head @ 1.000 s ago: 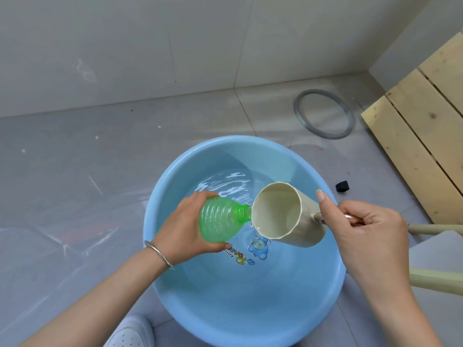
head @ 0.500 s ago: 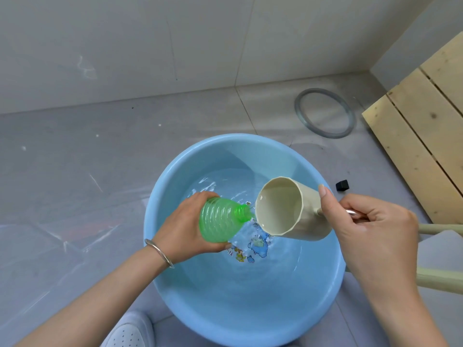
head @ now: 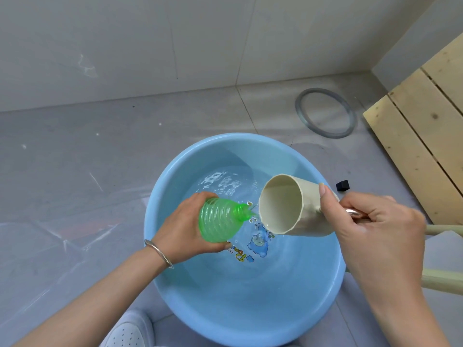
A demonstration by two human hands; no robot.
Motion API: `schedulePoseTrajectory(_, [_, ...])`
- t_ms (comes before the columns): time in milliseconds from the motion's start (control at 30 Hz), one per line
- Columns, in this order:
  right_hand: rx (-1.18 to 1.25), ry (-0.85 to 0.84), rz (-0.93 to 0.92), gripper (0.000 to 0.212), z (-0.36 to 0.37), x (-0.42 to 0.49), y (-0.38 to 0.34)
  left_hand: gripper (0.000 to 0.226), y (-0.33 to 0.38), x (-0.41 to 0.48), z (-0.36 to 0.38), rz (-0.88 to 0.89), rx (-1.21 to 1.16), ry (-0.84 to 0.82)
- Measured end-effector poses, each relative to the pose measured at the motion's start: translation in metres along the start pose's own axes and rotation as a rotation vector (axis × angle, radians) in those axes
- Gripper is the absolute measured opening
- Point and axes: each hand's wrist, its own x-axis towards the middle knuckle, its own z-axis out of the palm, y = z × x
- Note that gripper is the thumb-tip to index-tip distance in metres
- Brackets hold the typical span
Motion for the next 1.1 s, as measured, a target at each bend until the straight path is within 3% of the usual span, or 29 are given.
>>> schedulePoseTrajectory(1100, [-0.178, 0.111, -0.319, 0.052, 0.004, -0.002, -0.011, 0.089, 0.000, -0.001, 0.005, -0.002, 0.018, -0.016])
